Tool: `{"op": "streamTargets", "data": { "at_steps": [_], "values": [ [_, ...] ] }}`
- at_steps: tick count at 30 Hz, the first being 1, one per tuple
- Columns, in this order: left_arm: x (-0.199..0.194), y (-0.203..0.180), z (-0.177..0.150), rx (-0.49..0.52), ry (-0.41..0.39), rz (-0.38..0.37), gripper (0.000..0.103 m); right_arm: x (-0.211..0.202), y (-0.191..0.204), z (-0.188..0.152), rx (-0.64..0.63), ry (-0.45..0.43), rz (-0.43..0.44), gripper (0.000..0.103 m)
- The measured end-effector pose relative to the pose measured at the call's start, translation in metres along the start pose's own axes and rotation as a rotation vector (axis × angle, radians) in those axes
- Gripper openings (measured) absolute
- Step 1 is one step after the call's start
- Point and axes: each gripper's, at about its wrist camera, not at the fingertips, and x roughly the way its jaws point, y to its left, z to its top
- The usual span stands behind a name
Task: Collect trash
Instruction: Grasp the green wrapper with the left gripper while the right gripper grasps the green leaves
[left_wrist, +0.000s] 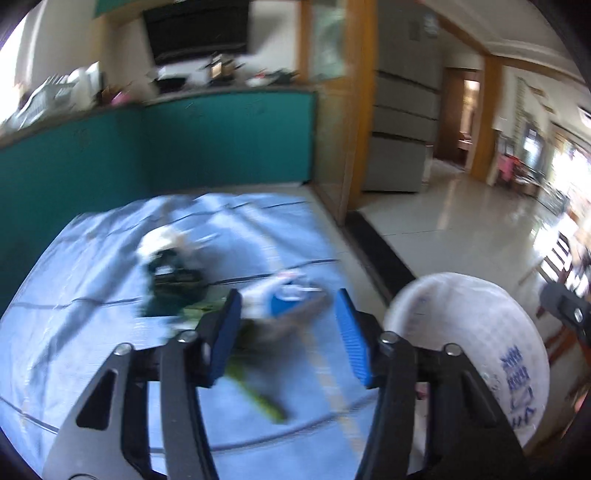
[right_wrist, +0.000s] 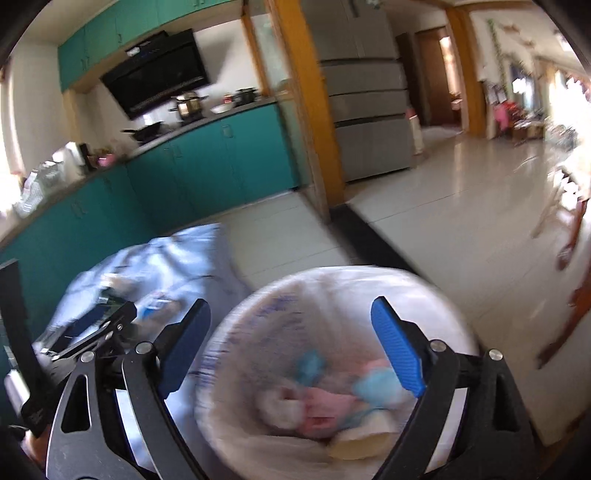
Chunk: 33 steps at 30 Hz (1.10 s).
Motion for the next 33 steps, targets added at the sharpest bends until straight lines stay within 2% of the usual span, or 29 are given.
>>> {"op": "streamTargets", "data": {
  "at_steps": [3,5,7,9,11,13,17,19,20,21,27,30,32,33],
  "values": [
    [0.000,0.055,0.015,-0.121,0.018,0.072,0.053,0.020,0.037,0.001,-0.034,0.036,0.091,0.087],
    [-0.002,0.097,0.023,-0.210,0.045,0.079,0.054,0.035,0.071,-0.005,-0.101,0.071,0.156,0.087],
    [-0.001,0.132,0.029,-0.264,0.081,0.088,0.062,0.054,0.108,-0.014,-0.186,0.123,0.210,0.087],
    [0.008,0.144,0.036,-0.228,0.120,0.113,0.067,0.070,0.138,-0.024,-0.259,0.170,0.236,0.087],
    [0.019,0.147,0.041,-0.157,0.136,0.091,0.072,0.082,0.162,-0.035,-0.310,0.206,0.254,0.085],
    [0.032,0.147,0.044,-0.110,0.121,0.075,0.078,0.093,0.184,-0.046,-0.356,0.253,0.268,0.076],
    [0.060,0.143,0.043,-0.066,0.154,0.001,0.083,0.105,0.201,-0.063,-0.430,0.303,0.238,0.051],
    [0.072,0.137,0.043,-0.049,0.167,-0.055,0.083,0.111,0.203,-0.068,-0.432,0.320,0.232,0.036],
    [0.076,0.132,0.043,-0.032,0.169,-0.066,0.083,0.113,0.202,-0.070,-0.429,0.334,0.237,0.023],
    [0.078,0.128,0.042,-0.016,0.170,-0.066,0.083,0.115,0.202,-0.071,-0.424,0.344,0.256,0.017],
    [0.074,0.102,0.037,0.029,0.176,-0.112,0.083,0.099,0.208,-0.077,-0.463,0.350,0.303,0.014],
    [0.074,0.091,0.033,0.077,0.170,-0.087,0.083,0.092,0.203,-0.075,-0.454,0.360,0.327,0.014],
    [0.076,0.087,0.030,0.100,0.180,-0.074,0.075,0.089,0.200,-0.074,-0.448,0.358,0.330,0.014],
    [0.079,0.083,0.028,0.116,0.196,-0.069,0.064,0.087,0.198,-0.073,-0.443,0.355,0.329,0.015]
  ]
}}
